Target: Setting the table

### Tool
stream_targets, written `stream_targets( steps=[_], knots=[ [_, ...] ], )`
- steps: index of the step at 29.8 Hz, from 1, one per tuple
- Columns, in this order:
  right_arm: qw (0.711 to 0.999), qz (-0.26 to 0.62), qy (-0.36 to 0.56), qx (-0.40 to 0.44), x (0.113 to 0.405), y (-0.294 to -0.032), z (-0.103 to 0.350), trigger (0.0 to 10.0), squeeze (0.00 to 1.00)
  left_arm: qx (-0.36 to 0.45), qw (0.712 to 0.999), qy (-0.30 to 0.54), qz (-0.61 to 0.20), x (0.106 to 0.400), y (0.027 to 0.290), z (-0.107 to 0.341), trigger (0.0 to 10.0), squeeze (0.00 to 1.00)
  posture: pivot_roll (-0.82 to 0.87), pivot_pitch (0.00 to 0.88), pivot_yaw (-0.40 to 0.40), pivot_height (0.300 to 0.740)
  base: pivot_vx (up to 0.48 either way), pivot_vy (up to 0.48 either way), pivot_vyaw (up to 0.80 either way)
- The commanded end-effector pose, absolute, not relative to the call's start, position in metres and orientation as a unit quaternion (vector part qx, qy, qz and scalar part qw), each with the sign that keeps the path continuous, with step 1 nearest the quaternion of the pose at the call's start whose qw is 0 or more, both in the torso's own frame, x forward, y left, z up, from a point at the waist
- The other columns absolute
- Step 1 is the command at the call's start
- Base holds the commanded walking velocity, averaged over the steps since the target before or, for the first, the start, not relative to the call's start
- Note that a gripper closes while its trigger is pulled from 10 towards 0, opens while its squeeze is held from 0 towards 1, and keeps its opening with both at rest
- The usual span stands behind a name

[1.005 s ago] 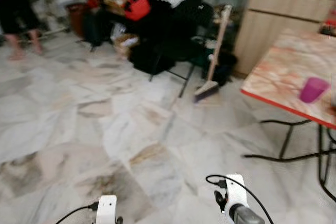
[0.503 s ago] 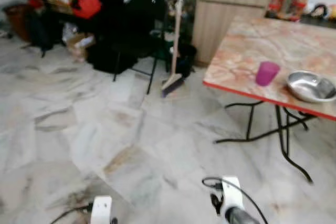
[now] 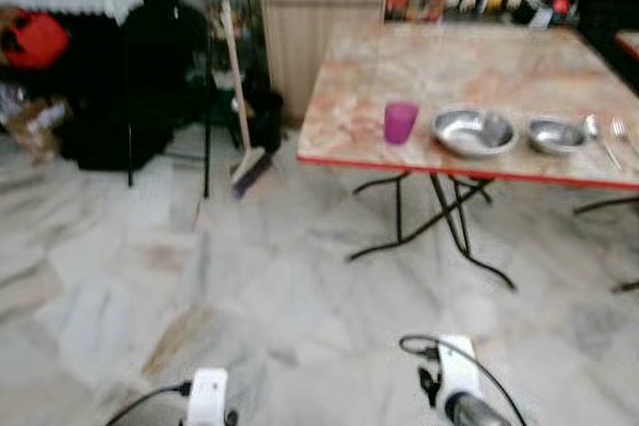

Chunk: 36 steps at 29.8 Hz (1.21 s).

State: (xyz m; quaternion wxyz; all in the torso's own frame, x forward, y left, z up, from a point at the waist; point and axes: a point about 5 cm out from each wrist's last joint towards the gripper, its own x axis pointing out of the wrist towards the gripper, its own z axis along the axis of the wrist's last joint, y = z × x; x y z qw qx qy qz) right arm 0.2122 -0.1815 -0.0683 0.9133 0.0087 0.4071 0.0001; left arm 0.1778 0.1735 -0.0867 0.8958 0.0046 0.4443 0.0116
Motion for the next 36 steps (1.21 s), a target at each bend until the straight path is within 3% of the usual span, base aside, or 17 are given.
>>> stream_targets(
  steps=[1,12,32,36],
  knots=[
    [0.912,0.002,0.410,0.018,0.2107,-0.1754,-0.0699,10.0,0.00,0.015,0.893,0.449,0.009,0.1755,0.1780,-0.0874,10.0,0.00,0.04,0.000,0.013,0.740,0.000,0.000,-0.79],
    [0.912,0.003,0.410,0.023,0.2101,-0.1723,-0.0705,10.0,0.00,0.024,0.892,0.451,-0.005,0.1763,0.1764,-0.0873,10.0,0.00,0.04,0.000,0.024,0.740,0.000,0.000,-0.79],
    [0.914,-0.003,0.405,0.034,0.2116,-0.1691,-0.0698,10.0,0.00,0.014,0.898,0.439,0.009,0.1851,0.1799,-0.0828,10.0,0.00,0.06,0.000,0.022,0.740,0.000,0.000,0.00],
    [0.915,-0.011,0.403,0.034,0.2116,-0.1731,-0.0694,10.0,0.00,0.013,0.895,0.446,0.012,0.1818,0.1790,-0.0847,10.0,0.00,0.05,0.000,0.018,0.740,0.322,0.000,0.00]
  ],
)
